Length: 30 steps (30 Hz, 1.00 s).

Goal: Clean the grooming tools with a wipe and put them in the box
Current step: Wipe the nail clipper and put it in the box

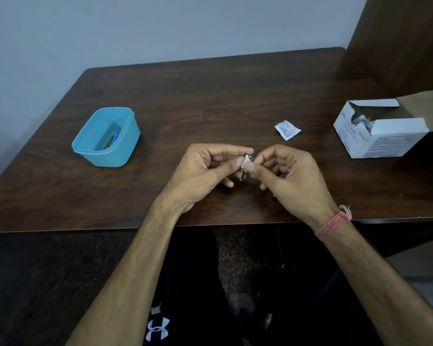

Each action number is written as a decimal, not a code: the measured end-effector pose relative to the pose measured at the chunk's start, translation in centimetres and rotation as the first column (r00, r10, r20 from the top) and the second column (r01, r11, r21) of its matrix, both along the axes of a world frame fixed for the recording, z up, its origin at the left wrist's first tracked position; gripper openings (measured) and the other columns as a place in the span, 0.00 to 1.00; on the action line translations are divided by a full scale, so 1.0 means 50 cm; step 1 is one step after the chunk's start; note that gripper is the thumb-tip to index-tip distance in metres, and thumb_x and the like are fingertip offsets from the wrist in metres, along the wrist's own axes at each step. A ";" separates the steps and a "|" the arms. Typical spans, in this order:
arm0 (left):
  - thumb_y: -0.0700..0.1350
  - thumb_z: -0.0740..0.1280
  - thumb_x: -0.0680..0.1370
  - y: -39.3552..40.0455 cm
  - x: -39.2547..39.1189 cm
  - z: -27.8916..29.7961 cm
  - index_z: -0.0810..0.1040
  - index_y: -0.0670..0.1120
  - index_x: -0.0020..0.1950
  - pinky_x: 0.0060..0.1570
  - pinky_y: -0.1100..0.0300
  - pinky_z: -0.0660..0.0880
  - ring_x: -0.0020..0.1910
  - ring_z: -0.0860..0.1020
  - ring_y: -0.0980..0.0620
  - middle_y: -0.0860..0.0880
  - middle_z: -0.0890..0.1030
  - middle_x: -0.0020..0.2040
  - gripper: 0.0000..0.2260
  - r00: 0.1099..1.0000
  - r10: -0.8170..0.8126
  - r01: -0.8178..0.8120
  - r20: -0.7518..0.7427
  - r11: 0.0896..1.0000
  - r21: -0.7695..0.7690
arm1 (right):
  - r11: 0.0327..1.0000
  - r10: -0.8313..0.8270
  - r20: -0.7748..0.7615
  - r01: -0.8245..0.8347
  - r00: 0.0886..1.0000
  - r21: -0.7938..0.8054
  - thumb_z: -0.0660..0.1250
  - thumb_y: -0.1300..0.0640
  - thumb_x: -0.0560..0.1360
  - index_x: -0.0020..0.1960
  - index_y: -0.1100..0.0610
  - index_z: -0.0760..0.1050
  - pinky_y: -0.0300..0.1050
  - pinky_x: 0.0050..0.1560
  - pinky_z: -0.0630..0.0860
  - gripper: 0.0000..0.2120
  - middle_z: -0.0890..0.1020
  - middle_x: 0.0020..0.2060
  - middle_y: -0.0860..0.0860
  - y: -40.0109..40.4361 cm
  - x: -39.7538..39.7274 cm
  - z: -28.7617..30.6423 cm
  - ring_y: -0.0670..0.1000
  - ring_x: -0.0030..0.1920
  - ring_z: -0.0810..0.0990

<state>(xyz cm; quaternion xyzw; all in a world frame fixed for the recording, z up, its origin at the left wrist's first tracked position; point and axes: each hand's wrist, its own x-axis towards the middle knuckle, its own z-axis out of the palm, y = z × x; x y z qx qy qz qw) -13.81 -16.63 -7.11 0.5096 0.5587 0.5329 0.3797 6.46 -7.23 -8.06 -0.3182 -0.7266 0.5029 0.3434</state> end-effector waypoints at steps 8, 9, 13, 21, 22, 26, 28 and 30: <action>0.39 0.72 0.85 -0.002 0.001 0.006 0.87 0.43 0.68 0.43 0.62 0.83 0.52 0.88 0.51 0.46 0.91 0.58 0.12 0.999 -0.009 0.008 0.046 1.000 0.018 | 1.000 0.014 -0.001 -0.014 1.000 0.007 0.81 0.51 0.78 0.46 0.52 0.84 0.38 0.34 0.76 0.08 0.89 0.40 0.49 0.000 0.000 -0.002 0.52 0.34 0.85; 0.40 0.73 0.85 -0.002 0.002 0.005 0.86 0.43 0.69 0.43 0.62 0.83 0.54 0.88 0.51 0.46 0.91 0.59 0.12 0.999 -0.009 0.008 0.046 1.000 0.016 | 1.000 0.004 -0.008 -0.004 1.000 0.006 0.80 0.51 0.79 0.47 0.51 0.83 0.35 0.33 0.76 0.08 0.89 0.40 0.49 -0.001 0.001 0.000 0.51 0.34 0.85; 0.39 0.73 0.85 -0.002 0.002 0.006 0.86 0.43 0.69 0.44 0.62 0.83 0.58 0.88 0.49 0.46 0.91 0.59 0.13 0.998 -0.023 0.023 0.050 1.000 0.009 | 1.000 0.002 -0.007 -0.001 1.000 0.015 0.81 0.52 0.78 0.47 0.51 0.84 0.39 0.33 0.77 0.07 0.89 0.40 0.49 -0.001 0.002 0.000 0.51 0.34 0.85; 0.39 0.74 0.84 -0.001 0.004 0.006 0.87 0.44 0.68 0.44 0.62 0.84 0.55 0.88 0.50 0.46 0.91 0.58 0.12 0.999 -0.018 0.017 0.044 1.000 0.016 | 1.000 -0.007 -0.007 0.007 1.000 0.020 0.81 0.52 0.78 0.46 0.52 0.84 0.37 0.33 0.76 0.07 0.88 0.39 0.49 -0.004 0.000 -0.001 0.51 0.33 0.85; 0.39 0.74 0.84 -0.001 0.004 0.006 0.87 0.44 0.68 0.43 0.61 0.84 0.54 0.88 0.49 0.46 0.91 0.57 0.12 0.999 -0.015 0.014 0.042 1.000 0.018 | 1.000 -0.008 -0.013 0.008 1.000 0.015 0.81 0.52 0.78 0.46 0.52 0.84 0.36 0.33 0.76 0.07 0.89 0.40 0.49 -0.003 0.001 0.000 0.50 0.33 0.85; 0.40 0.75 0.83 0.000 0.004 0.004 0.88 0.45 0.66 0.43 0.61 0.83 0.53 0.89 0.49 0.47 0.91 0.58 0.11 0.999 -0.005 0.005 0.032 1.000 0.008 | 0.998 0.049 0.000 -0.049 0.999 0.028 0.83 0.52 0.76 0.45 0.52 0.85 0.49 0.37 0.79 0.08 0.88 0.38 0.51 -0.001 0.002 -0.005 0.58 0.34 0.84; 0.40 0.74 0.84 0.001 0.005 0.003 0.88 0.45 0.65 0.43 0.61 0.83 0.54 0.89 0.48 0.47 0.91 0.58 0.11 0.999 -0.002 0.002 0.034 1.000 0.005 | 0.998 0.056 0.004 -0.056 0.998 0.027 0.84 0.52 0.75 0.44 0.52 0.85 0.50 0.38 0.80 0.08 0.88 0.39 0.51 -0.003 0.001 -0.003 0.58 0.34 0.84; 0.39 0.74 0.84 0.001 0.006 0.004 0.88 0.45 0.65 0.42 0.61 0.83 0.52 0.88 0.48 0.46 0.91 0.57 0.10 0.999 -0.001 0.001 0.047 1.000 0.007 | 1.000 0.026 -0.017 -0.026 1.000 0.014 0.82 0.52 0.76 0.45 0.51 0.85 0.42 0.35 0.77 0.08 0.89 0.40 0.50 -0.003 0.002 -0.001 0.52 0.33 0.84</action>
